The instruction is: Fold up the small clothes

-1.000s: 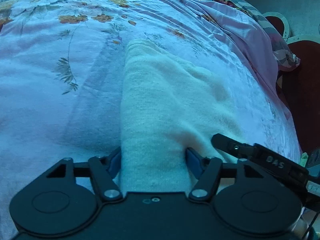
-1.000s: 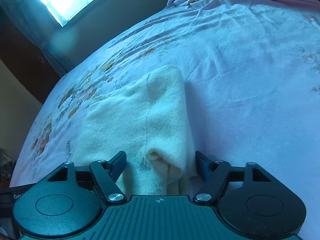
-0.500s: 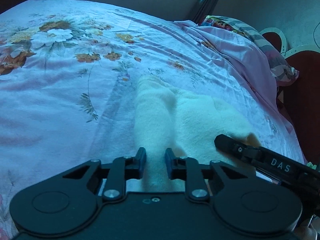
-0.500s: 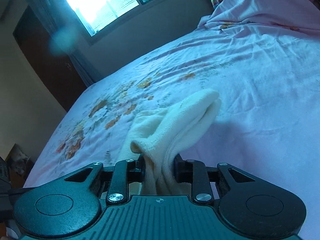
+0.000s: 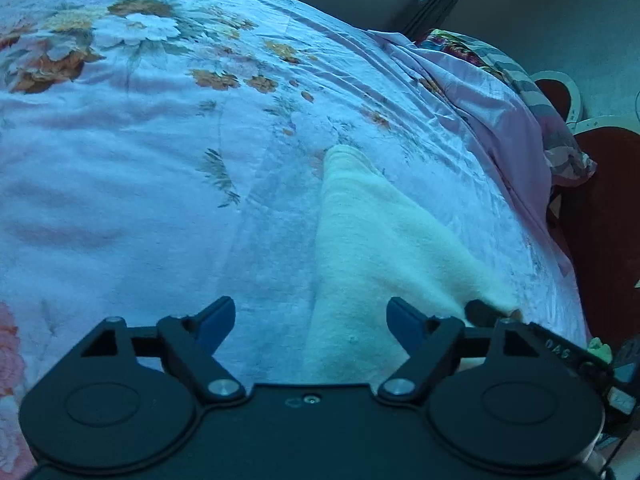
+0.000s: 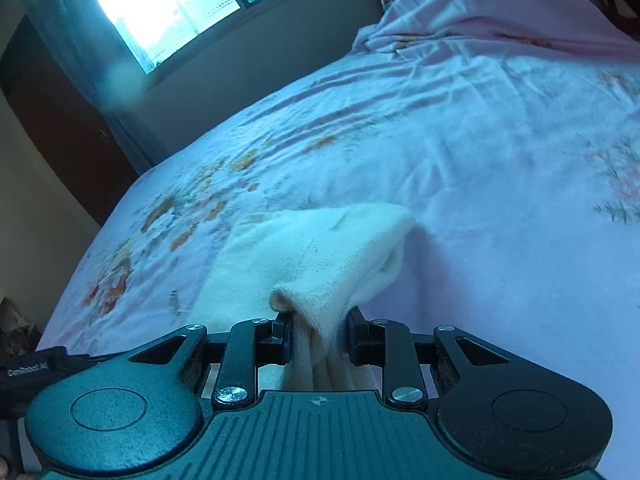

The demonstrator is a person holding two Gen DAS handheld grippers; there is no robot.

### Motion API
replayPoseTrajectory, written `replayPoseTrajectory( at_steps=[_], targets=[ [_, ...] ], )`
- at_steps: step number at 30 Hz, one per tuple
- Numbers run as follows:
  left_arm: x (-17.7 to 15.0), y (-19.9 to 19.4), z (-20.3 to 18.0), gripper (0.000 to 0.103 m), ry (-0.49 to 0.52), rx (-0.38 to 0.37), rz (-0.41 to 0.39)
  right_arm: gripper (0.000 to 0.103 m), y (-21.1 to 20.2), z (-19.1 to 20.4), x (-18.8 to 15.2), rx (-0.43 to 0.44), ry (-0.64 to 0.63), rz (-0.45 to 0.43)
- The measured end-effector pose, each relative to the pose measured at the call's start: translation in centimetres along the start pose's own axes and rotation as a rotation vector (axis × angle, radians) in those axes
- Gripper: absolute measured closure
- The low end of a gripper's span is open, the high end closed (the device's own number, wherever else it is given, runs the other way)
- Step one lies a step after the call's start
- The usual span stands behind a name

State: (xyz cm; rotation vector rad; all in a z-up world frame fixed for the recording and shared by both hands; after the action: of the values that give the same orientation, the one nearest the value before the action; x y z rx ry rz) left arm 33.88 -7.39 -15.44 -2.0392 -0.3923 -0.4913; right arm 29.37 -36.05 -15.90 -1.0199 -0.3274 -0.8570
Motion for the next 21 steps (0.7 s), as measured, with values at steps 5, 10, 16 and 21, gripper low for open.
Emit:
replayPoseTrajectory(
  at_steps=[5,10,16,21],
  targets=[
    [-1.1,4.3,-0.6,0.038,-0.011,-0.064,0.095,0.078,0.7,-1.6,-0.6,0.005,-0.001,0.013],
    [-1.8,5.5,-0.6,0.058,-0.065,-0.117,0.102,0.032,2.2,-2.9,-0.4,0.029,0.070,0.043],
    [-1.6,3.4,-2.3,0.073,-0.011,-0.078,0.033,0.077,3.4,-1.1,0.6,0.098,0.103,0.036],
    [-1.0,-0.6,-2.6,0.073,0.011,-0.095,-0.035,0.077,1.2,3.6,1.0,0.186,-0.013,-0.013]
  ],
)
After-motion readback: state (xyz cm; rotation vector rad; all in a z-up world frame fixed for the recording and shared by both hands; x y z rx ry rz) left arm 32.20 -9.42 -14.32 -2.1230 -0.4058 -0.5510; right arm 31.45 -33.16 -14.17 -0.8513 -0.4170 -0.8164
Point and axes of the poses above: each gripper's, at about its wrist camera, not at the fingertips, and y roughly the way its jaws point, z to its left, x to its top, the point moved 2 cm from there along y, roughly the way its jaws point, and after that the axes turned 3 degrees about x, right-handed, at the moved point
